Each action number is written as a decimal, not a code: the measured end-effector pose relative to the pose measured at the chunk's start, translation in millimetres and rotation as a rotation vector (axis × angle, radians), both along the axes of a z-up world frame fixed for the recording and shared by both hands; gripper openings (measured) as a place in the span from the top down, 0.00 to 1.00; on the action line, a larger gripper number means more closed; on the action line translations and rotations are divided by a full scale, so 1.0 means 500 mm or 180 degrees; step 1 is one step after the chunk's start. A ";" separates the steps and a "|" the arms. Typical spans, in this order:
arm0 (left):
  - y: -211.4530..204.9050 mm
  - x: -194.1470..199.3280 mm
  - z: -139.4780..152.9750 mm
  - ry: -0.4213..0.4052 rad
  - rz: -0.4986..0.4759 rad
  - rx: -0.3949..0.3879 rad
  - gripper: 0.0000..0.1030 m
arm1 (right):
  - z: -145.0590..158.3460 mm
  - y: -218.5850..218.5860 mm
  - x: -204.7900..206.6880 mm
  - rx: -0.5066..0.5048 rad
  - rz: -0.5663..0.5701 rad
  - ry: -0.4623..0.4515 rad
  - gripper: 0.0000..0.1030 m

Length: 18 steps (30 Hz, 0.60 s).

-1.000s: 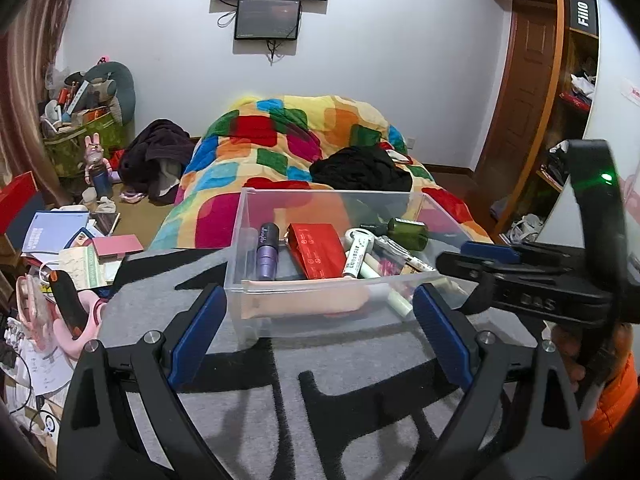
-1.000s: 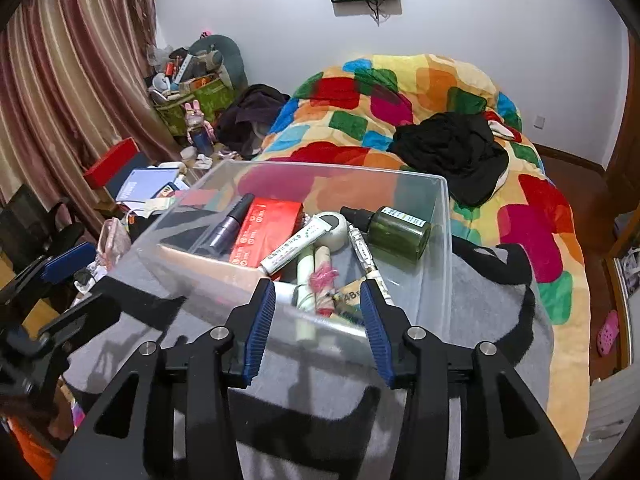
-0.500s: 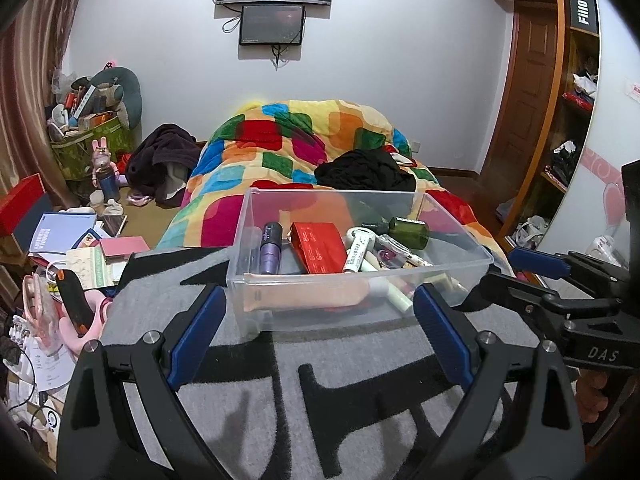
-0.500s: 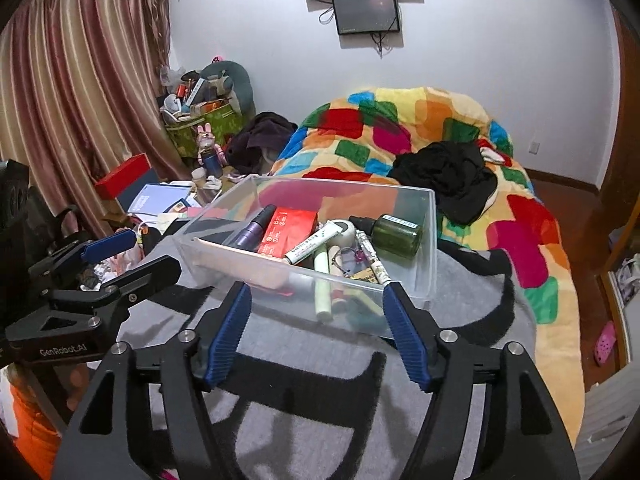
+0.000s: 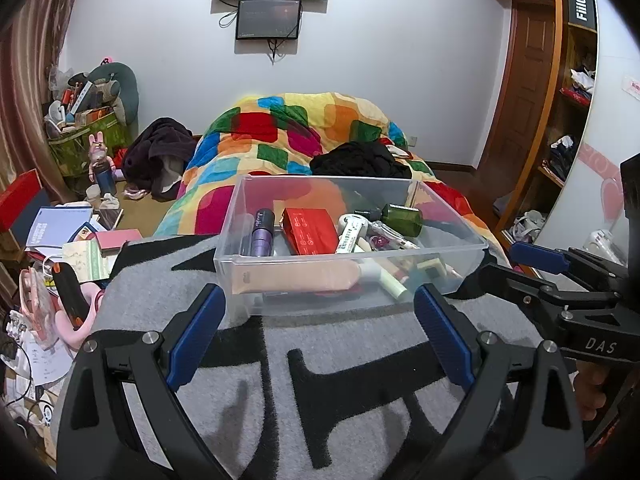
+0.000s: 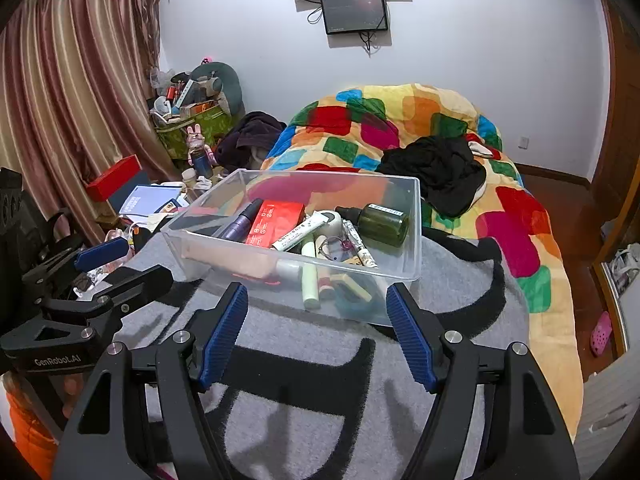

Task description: Organize objects

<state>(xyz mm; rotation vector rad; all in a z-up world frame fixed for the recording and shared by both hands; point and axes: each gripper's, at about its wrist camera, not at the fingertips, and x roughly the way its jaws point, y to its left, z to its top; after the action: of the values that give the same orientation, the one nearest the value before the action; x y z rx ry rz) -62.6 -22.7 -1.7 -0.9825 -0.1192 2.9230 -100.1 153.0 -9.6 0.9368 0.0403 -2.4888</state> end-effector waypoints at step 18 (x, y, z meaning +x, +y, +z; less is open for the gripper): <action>0.003 0.001 -0.001 0.0011 -0.0006 -0.0004 0.06 | 0.003 -0.005 0.007 -0.0013 0.0028 0.0025 0.33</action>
<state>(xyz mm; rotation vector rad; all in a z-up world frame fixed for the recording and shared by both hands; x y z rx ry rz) -62.2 -21.0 -2.1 -0.9771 -0.1163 2.9234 -96.8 150.4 -8.3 0.9231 0.0417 -2.4837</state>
